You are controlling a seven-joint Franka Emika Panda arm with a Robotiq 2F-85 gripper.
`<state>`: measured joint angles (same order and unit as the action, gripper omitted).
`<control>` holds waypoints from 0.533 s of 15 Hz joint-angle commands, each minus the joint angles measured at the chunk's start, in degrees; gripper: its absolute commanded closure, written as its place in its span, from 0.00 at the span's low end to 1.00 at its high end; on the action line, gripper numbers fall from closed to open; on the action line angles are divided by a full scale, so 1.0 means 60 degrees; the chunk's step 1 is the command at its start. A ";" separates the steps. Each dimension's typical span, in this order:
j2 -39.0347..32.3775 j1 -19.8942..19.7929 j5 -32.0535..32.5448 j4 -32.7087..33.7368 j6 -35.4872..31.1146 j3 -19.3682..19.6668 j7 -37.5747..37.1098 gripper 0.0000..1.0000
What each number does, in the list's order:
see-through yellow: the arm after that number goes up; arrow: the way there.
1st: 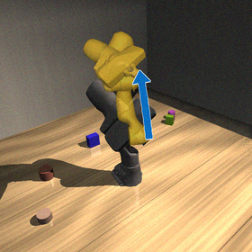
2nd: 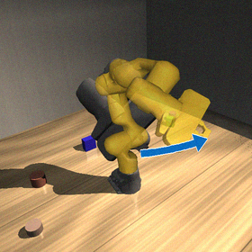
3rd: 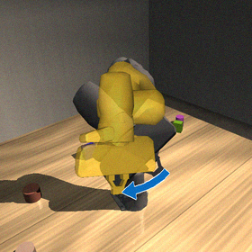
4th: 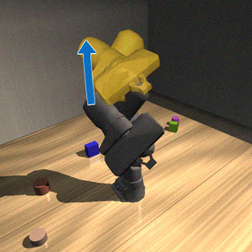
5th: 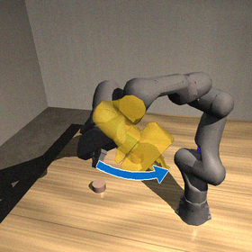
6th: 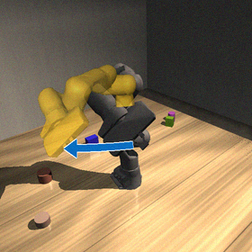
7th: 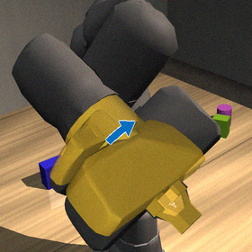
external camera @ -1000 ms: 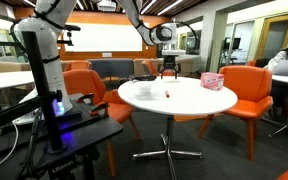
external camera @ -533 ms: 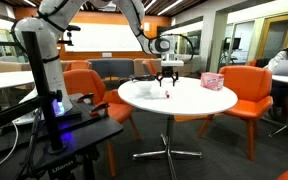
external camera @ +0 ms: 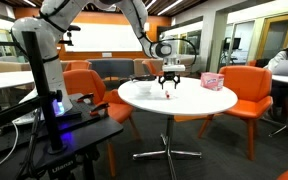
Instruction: Pick the marker and put it in the bowl
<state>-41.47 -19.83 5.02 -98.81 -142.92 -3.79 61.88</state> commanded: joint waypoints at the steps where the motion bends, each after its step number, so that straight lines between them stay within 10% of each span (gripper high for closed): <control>1: -0.0094 -0.0193 -0.0141 0.0026 0.0093 -0.0142 0.0292 0.10; 6: -0.0386 -0.0060 0.0033 0.0106 0.0078 0.0010 0.0048 0.29; 8: -0.0470 -0.0038 0.0049 0.0150 0.0050 0.0044 -0.0034 0.54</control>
<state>-43.75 -20.40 5.13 -98.77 -142.86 -3.91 61.86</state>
